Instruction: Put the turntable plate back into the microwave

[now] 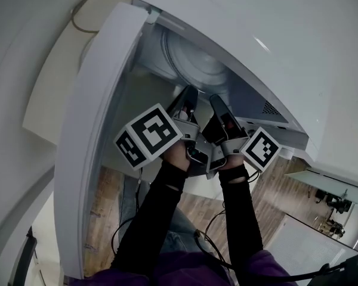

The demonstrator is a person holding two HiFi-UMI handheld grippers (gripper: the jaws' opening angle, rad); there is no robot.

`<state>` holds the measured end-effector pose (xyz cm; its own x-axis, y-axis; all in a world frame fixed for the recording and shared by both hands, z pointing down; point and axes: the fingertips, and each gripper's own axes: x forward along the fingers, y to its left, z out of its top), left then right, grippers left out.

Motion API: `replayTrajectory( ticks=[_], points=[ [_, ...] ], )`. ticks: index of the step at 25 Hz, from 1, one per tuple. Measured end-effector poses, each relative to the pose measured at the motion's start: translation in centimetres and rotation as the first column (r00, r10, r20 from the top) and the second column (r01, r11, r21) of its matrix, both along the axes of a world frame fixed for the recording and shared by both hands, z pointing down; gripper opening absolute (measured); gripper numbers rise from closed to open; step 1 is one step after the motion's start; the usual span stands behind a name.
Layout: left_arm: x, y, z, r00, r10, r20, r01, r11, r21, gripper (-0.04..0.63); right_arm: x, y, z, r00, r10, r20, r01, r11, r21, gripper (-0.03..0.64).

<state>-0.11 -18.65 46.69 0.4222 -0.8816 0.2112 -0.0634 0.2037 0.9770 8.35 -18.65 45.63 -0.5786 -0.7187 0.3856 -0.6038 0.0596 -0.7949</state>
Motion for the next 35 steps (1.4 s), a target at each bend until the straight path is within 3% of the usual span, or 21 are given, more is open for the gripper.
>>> replayTrajectory(
  ticks=[5,8,11,13,14,16,18,20,23,25,29,33,35],
  points=[
    [0.0,0.8,-1.1,0.991,0.023,0.13,-0.031,0.998,0.059,0.0,0.3,-0.1,0.0,1.0,-0.011,-0.019,0.011,1.0,-0.006,0.049],
    [-0.1,2.4,-2.2,0.975,0.047,0.218,-0.063,0.996,0.069,0.002,-0.1,1.0,-1.2,0.998,-0.014,-0.054,0.016,0.999,0.041,0.049],
    [0.1,4.5,-7.7,0.937,0.07,0.341,-0.155,0.961,0.229,0.005,-0.2,3.2,-5.1,0.98,-0.026,-0.2,0.065,0.979,0.192,0.049],
    [-0.3,6.1,-11.8,0.868,0.042,0.494,-0.225,0.921,0.317,0.005,-0.9,4.9,-8.2,0.968,-0.048,-0.247,0.121,0.95,0.287,0.049],
    [-0.8,6.6,-13.8,0.816,-0.004,0.579,-0.241,0.907,0.346,0.005,-1.3,5.5,-10.2,0.967,-0.046,-0.251,0.133,0.929,0.345,0.049],
    [-2.3,7.2,-18.3,0.676,-0.157,0.72,-0.231,0.882,0.41,0.005,-1.9,6.2,-14.9,0.966,-0.014,-0.257,0.142,0.862,0.487,0.049],
    [-2.9,8.0,-23.6,0.545,-0.322,0.774,-0.229,0.831,0.508,0.005,-2.2,7.2,-19.8,0.956,0.027,-0.292,0.163,0.779,0.605,0.049],
    [-2.8,9.5,-28.3,0.471,-0.442,0.763,-0.241,0.768,0.594,0.005,-2.2,8.6,-24.2,0.944,0.057,-0.325,0.195,0.699,0.688,0.049],
    [-2.0,11.3,-33.3,0.38,-0.561,0.735,-0.276,0.69,0.669,0.005,-1.8,9.8,-29.5,0.945,0.093,-0.315,0.201,0.595,0.778,0.048],
    [-1.2,12.6,-35.4,0.322,-0.606,0.728,-0.323,0.652,0.686,0.005,-1.3,10.7,-31.8,0.947,0.109,-0.303,0.194,0.56,0.806,0.029],
    [0.1,14.6,-37.9,0.282,-0.622,0.731,-0.409,0.611,0.678,0.005,-0.6,13.0,-34.6,0.942,0.144,-0.302,0.187,0.521,0.833,0.018],
    [0.2,15.0,-40.3,0.231,-0.678,0.698,-0.44,0.567,0.696,0.005,-0.9,13.8,-37.6,0.938,0.15,-0.312,0.222,0.431,0.875,0.012],
    [0.4,15.1,-40.4,0.189,-0.695,0.694,-0.455,0.564,0.689,0.005,-1.0,14.3,-38.9,0.933,0.157,-0.324,0.246,0.38,0.892,0.011]
  ],
)
